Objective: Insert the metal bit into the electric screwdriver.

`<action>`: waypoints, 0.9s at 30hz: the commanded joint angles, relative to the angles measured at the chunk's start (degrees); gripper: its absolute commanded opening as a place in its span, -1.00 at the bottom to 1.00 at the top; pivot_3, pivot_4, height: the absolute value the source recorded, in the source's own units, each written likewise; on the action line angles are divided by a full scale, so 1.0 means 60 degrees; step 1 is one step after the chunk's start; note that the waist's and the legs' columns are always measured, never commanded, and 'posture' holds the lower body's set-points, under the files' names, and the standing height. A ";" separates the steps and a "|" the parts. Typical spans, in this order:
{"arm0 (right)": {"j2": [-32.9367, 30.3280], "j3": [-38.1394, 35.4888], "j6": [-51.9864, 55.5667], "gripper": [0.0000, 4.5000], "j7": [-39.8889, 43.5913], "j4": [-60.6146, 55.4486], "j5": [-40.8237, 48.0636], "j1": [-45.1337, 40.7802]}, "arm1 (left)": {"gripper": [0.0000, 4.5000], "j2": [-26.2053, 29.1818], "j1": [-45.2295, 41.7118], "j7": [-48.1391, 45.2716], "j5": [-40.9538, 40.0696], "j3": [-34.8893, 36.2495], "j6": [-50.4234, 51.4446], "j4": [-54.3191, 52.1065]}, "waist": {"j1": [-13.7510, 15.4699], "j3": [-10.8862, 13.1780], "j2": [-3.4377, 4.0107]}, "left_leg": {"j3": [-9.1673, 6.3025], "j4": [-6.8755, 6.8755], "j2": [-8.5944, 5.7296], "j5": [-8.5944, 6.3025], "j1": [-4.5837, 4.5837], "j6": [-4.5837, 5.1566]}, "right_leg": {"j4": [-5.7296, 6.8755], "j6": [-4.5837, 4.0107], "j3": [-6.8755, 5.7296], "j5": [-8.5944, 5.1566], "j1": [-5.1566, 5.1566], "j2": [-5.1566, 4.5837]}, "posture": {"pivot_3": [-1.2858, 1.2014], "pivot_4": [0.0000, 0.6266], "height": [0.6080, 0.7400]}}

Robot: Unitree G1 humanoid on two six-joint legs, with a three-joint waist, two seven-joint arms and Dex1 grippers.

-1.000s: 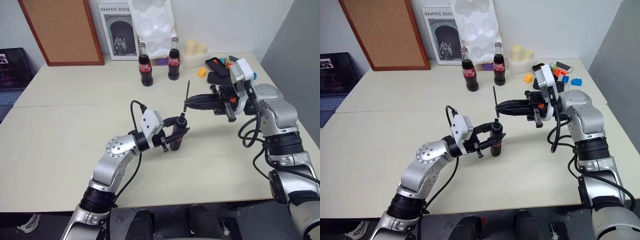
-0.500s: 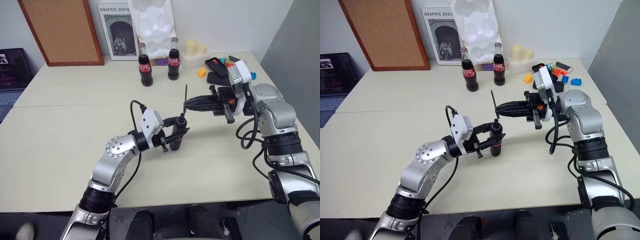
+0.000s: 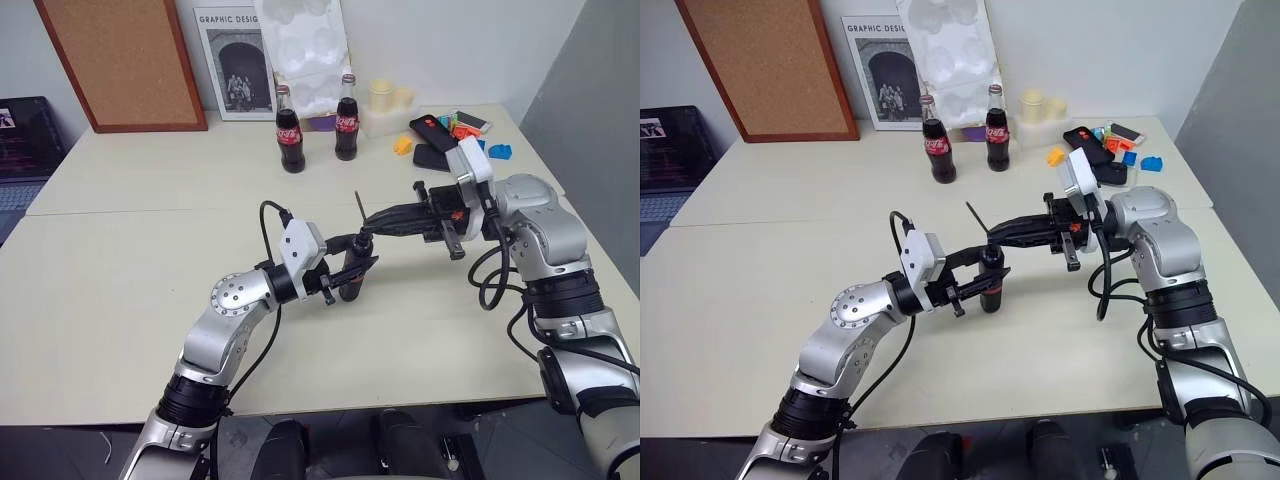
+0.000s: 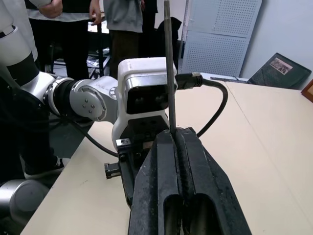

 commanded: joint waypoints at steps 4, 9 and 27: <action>-0.0113 -0.0409 -0.0073 -1.00 0.0031 -0.0206 0.0201 -0.0582 | -0.26 0.0298 0.0268 0.0000 0.0242 -0.0012 0.0367 0.0399 | -0.0008 0.0000 0.0000 | 0.0001 0.0000 0.0000 0.0000 0.0001 0.0000 | 0.0003 0.0000 0.0002 0.0000 0.0000 0.0000 | 0.03 -0.52 1.00; -0.0003 -0.0567 0.0006 -1.00 -0.0144 -0.0213 0.0342 -0.0651 | -0.26 0.0312 0.0283 -0.0012 0.0214 -0.0002 0.0400 0.0401 | -0.0008 0.0000 0.0000 | 0.0000 0.0001 0.0000 0.0000 0.0000 0.0000 | 0.0002 0.0000 0.0001 0.0000 0.0000 0.0000 | 0.03 -0.52 1.00; 0.0264 -0.0389 0.0073 -1.00 -0.0179 -0.0444 0.0354 -0.0225 | -0.26 0.0343 0.0270 0.0004 0.0204 0.0027 0.0445 0.0364 | -0.0012 0.0000 0.0000 | 0.0000 0.0001 0.0000 0.0000 0.0002 0.0000 | 0.0006 0.0000 0.0000 0.0000 0.0000 0.0000 | 0.03 -0.52 1.00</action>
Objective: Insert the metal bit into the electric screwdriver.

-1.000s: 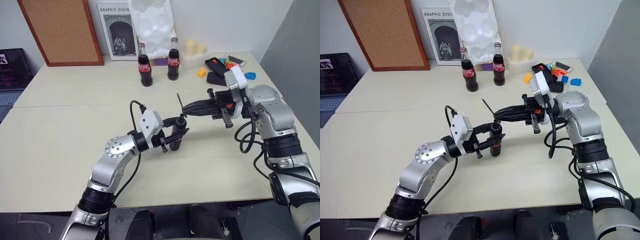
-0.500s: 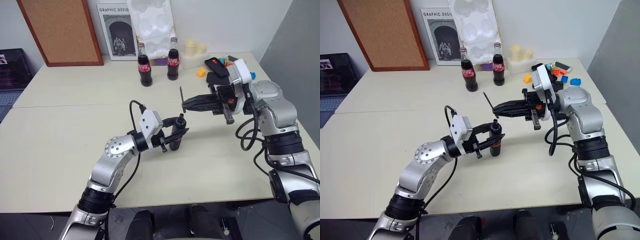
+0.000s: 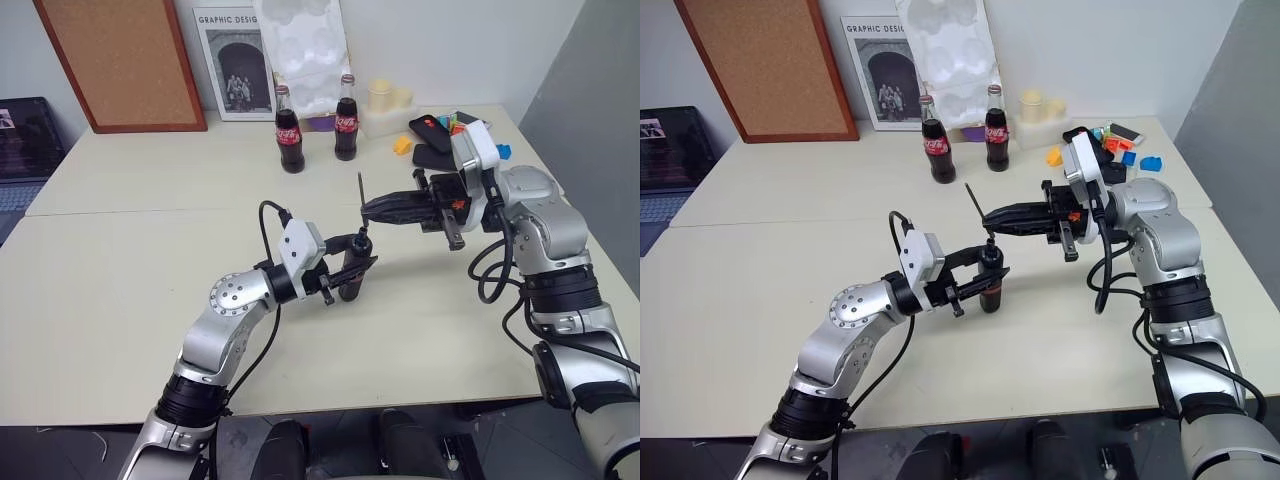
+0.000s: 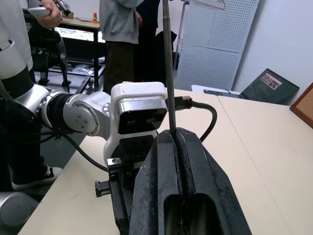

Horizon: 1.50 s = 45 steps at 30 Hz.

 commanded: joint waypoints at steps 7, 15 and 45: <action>0.0099 -0.0099 0.0093 -1.00 0.0006 -0.0675 0.0201 0.0124 | -0.26 0.0313 0.0254 0.0005 0.0218 -0.0021 0.0405 0.0403 | -0.0009 0.0000 0.0000 | -0.0001 0.0000 0.0000 0.0000 0.0000 0.0000 | 0.0003 0.0000 0.0000 0.0000 0.0000 0.0000 | 0.03 -0.52 1.00; 0.0141 -0.0037 -0.0033 -1.00 0.0020 -0.0601 0.0030 0.0208 | -0.26 0.0323 0.0274 -0.0003 0.0209 -0.0039 0.0410 0.0371 | -0.0015 0.0000 0.0000 | 0.0000 0.0001 0.0000 0.0000 0.0001 0.0000 | 0.0004 0.0000 0.0001 0.0000 0.0000 0.0000 | 0.03 -0.52 1.00; 0.0114 0.0008 -0.0241 -1.00 0.0067 -0.0129 -0.0168 0.0006 | -0.26 0.0426 0.0361 -0.0021 0.0172 -0.0068 0.0473 0.0263 | -0.0029 -0.0001 0.0001 | 0.0000 0.0001 0.0000 0.0000 0.0007 0.0000 | 0.0011 0.0000 0.0002 0.0000 0.0000 0.0001 | 0.03 -0.52 1.00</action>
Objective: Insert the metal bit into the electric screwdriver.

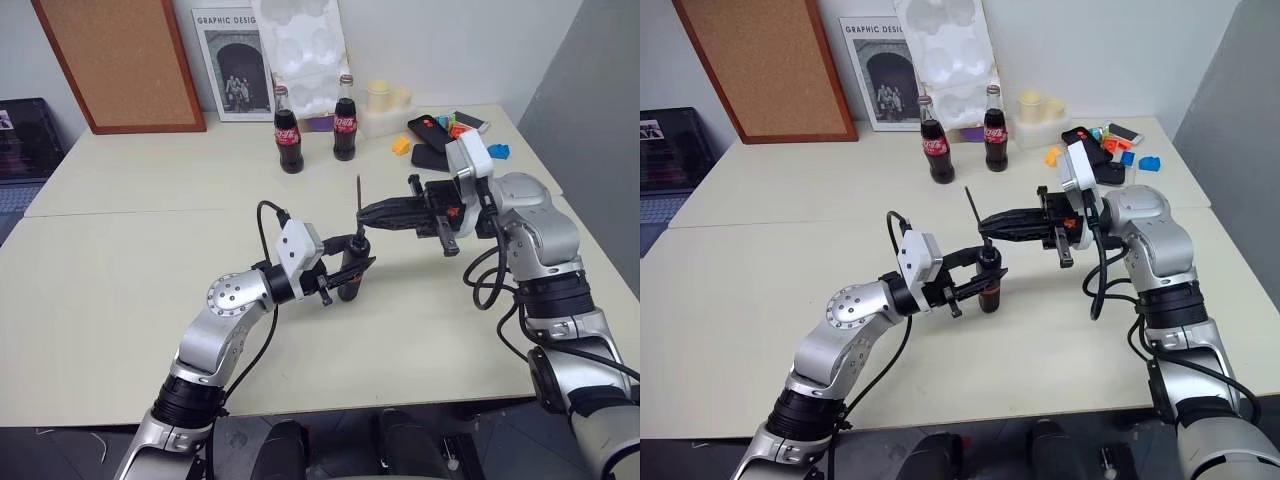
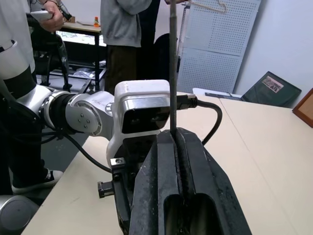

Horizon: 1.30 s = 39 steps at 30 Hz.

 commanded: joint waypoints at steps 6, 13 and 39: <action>-0.0104 0.0111 -0.0017 -1.00 0.0177 -0.0224 -0.0086 0.0047 | -0.26 0.0277 0.0334 -0.0015 0.0240 -0.0063 0.0445 0.0326 | -0.0002 -0.0001 0.0001 | 0.0000 0.0000 0.0000 0.0000 0.0000 0.0000 | 0.0000 0.0000 0.0001 0.0000 0.0000 0.0000 | 0.03 -0.52 1.00; -0.0289 0.0132 0.0437 -1.00 0.0298 -0.0517 0.0166 0.0057 | -0.26 0.0279 0.0317 0.0006 0.0250 -0.0046 0.0451 0.0363 | -0.0003 -0.0003 0.0001 | 0.0000 0.0000 0.0000 0.0000 0.0002 0.0000 | 0.0003 0.0000 0.0002 0.0000 0.0001 0.0000 | 0.03 -0.52 1.00; -0.0755 0.0972 0.0769 -1.00 0.1120 0.1318 -0.0632 -0.1694 | -0.26 0.0289 0.0298 -0.0023 0.0248 -0.0001 0.0347 0.0341 | -0.0040 -0.0019 0.0002 | 0.0008 0.0002 0.0000 0.0002 0.0045 0.0002 | 0.0057 -0.0009 0.0019 -0.0007 0.0008 0.0008 | 0.03 -0.52 1.00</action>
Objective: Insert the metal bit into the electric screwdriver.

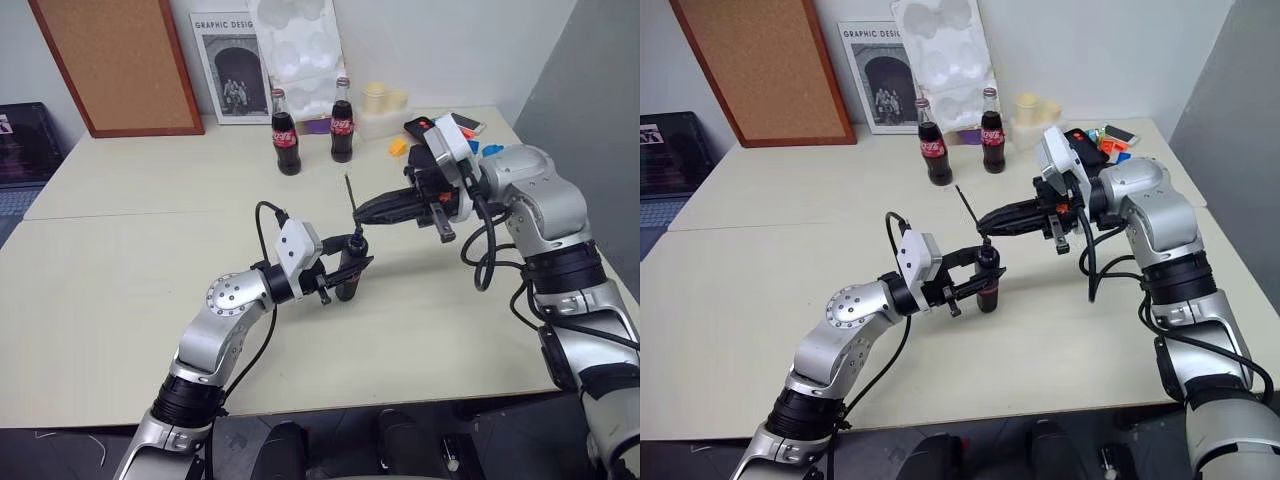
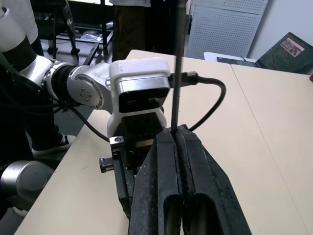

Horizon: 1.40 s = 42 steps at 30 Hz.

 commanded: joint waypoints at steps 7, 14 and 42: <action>-0.0326 -0.0019 0.0276 -1.00 0.0932 0.0056 0.0182 -0.0167 | -0.26 0.0292 0.0345 -0.0072 0.0227 -0.0065 0.0356 0.0231 | -0.0005 0.0000 0.0000 | 0.0001 0.0000 0.0000 0.0000 -0.0003 0.0000 | 0.0001 0.0000 0.0002 0.0000 -0.0004 0.0001 | 0.03 -0.52 1.00; -0.0669 0.0675 -0.0001 -1.00 0.0997 -0.0228 0.0563 -0.0334 | -0.26 0.0378 0.0364 -0.0253 0.0224 -0.0150 0.0354 0.0108 | -0.0005 0.0001 0.0000 | 0.0001 -0.0001 0.0000 0.0000 -0.0008 0.0000 | 0.0000 -0.0002 0.0001 -0.0003 -0.0008 0.0001 | 0.03 -0.52 1.00; -0.1910 -0.0879 0.0202 0.81 -0.0469 -0.1267 0.0677 0.0589 | -0.26 0.0249 -0.0970 0.0949 0.0658 0.0436 0.0708 0.0269 | 0.0017 0.0010 -0.0012 | -0.0009 0.0001 0.0000 0.0000 -0.0032 0.0000 | -0.0006 -0.0005 -0.0013 -0.0006 -0.0018 -0.0001 | 0.03 -0.52 1.00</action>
